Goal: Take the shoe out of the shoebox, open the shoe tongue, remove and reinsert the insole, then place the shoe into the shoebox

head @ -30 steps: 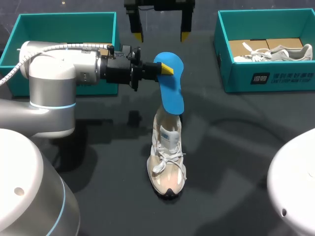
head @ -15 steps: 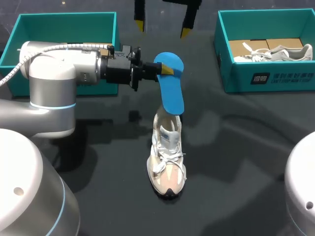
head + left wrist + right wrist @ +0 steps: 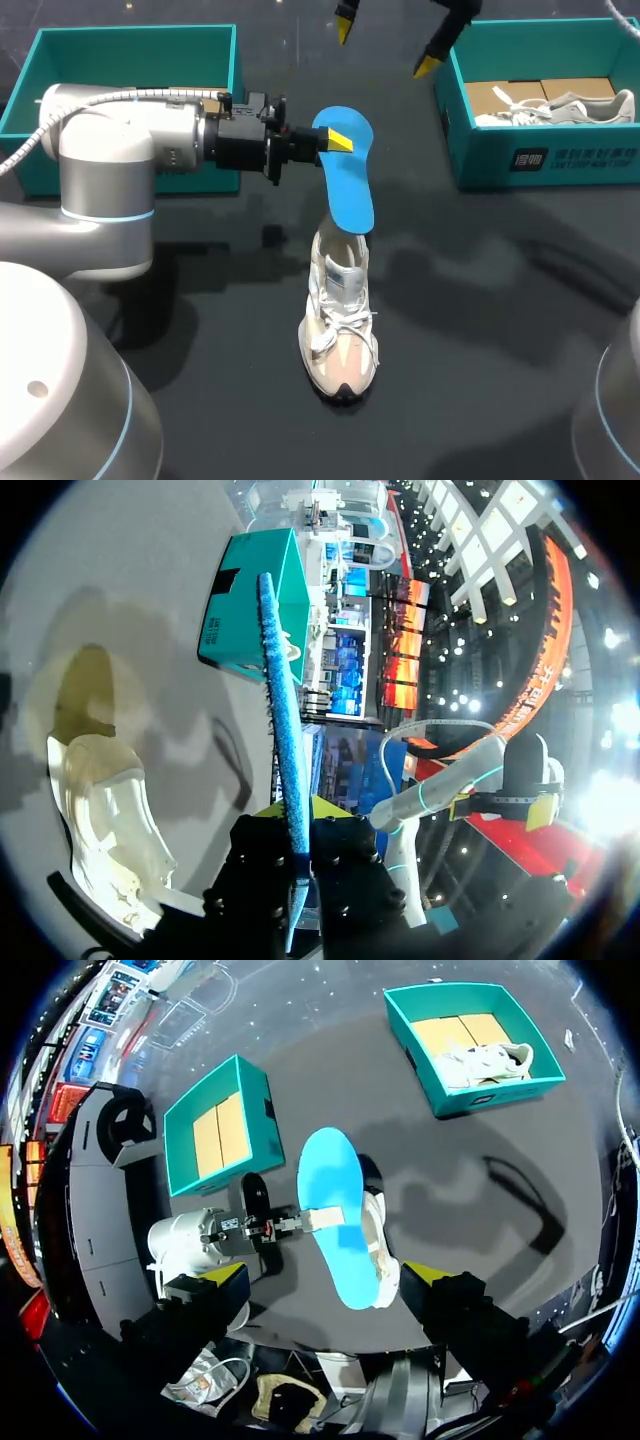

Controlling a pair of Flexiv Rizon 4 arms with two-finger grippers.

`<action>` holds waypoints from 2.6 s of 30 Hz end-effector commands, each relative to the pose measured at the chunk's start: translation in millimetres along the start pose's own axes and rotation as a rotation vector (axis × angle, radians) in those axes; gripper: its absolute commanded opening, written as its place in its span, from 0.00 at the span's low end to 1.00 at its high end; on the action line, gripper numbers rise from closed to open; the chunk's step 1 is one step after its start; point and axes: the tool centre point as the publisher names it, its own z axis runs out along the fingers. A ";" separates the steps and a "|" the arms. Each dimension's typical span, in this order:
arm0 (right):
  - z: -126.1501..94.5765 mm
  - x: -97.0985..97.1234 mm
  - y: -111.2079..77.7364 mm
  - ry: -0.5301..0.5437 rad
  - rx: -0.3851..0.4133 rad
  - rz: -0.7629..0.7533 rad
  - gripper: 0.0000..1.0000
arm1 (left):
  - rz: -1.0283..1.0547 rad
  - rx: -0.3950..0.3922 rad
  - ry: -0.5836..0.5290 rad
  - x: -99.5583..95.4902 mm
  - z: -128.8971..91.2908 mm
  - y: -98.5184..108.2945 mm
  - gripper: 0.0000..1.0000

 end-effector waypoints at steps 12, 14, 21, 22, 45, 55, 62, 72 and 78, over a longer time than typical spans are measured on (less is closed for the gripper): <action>20.0 -33.9 2.6 0.717 0.019 -0.071 1.00 | 0.000 0.000 -0.001 -0.3 0.1 0.6 0.00; 20.4 -36.7 1.7 0.735 0.012 -0.064 1.00 | 0.000 0.000 -0.001 -0.3 0.1 0.6 0.00; 24.6 -43.0 0.8 0.810 0.030 0.010 1.00 | 0.000 0.000 -0.001 -0.3 0.1 0.6 0.00; 25.6 -43.3 0.9 0.820 0.037 0.019 1.00 | 0.000 0.000 -0.001 -0.3 0.1 0.6 0.00; 54.3 -58.0 1.4 0.986 0.078 -0.001 1.00 | 0.000 0.000 -0.001 -0.3 0.1 0.6 0.00; 61.5 -64.0 0.2 1.024 0.080 -0.004 1.00 | 0.000 0.000 -0.001 -0.3 0.1 0.6 0.00; 68.0 -66.4 -0.2 1.045 0.089 0.000 1.00 | 0.000 0.000 -0.001 -0.3 0.1 0.6 0.00; 72.2 -70.6 -2.9 1.078 0.092 -0.002 1.00 | 0.253 0.052 -0.007 13.6 -14.8 3.0 0.00; 75.6 -72.5 -3.1 1.103 0.098 -0.002 1.00 | 0.430 0.081 -0.035 27.8 -26.9 -3.5 0.00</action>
